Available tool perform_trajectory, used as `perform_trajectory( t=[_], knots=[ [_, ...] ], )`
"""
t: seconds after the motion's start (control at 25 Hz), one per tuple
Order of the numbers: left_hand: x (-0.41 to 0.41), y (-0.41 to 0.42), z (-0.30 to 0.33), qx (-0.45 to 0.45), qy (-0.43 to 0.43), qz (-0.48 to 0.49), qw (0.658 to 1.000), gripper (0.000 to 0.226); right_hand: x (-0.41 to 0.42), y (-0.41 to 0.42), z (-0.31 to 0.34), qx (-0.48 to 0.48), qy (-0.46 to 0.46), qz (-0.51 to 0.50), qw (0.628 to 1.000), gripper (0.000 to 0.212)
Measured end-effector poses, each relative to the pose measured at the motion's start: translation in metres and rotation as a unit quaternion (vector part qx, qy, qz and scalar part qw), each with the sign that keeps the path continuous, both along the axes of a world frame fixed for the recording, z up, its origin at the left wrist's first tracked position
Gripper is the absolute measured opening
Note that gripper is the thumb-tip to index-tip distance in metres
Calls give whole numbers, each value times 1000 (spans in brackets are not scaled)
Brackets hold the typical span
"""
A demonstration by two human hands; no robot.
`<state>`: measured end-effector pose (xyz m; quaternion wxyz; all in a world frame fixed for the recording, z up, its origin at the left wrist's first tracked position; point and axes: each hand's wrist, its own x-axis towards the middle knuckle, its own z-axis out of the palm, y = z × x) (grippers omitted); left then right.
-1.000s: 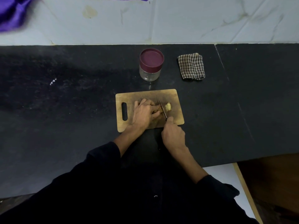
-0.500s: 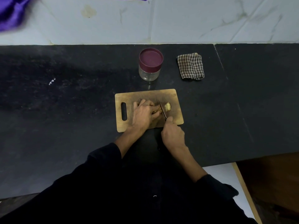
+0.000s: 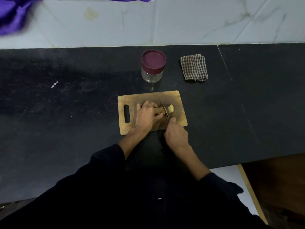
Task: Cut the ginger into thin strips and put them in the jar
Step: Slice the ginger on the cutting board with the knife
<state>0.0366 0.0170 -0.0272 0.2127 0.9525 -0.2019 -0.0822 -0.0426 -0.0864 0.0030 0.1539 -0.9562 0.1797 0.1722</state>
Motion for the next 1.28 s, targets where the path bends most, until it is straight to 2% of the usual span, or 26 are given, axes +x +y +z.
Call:
perform_trajectory(
  t=[0.16,0.48,0.72,1.04,1.28],
  knots=[
    [-3,-1,-1,-11,0,12,1000,30,19,1,1,14,-2,-3,1000,19],
    [-3,-1,-2,-12,2,21,1000,33,-13,-15,0,34,50,-11,998,10],
    [0,2,-2,-13,6,5,1000,34,1,-26,1,66,30,-32,997,15],
    [-1,2,-4,-11,3,14,1000,35,-7,-32,-3,136,28,-58,989,11],
    [-2,2,-4,-17,0,12,1000,35,-15,-41,-4,214,49,-105,970,24]
  ],
)
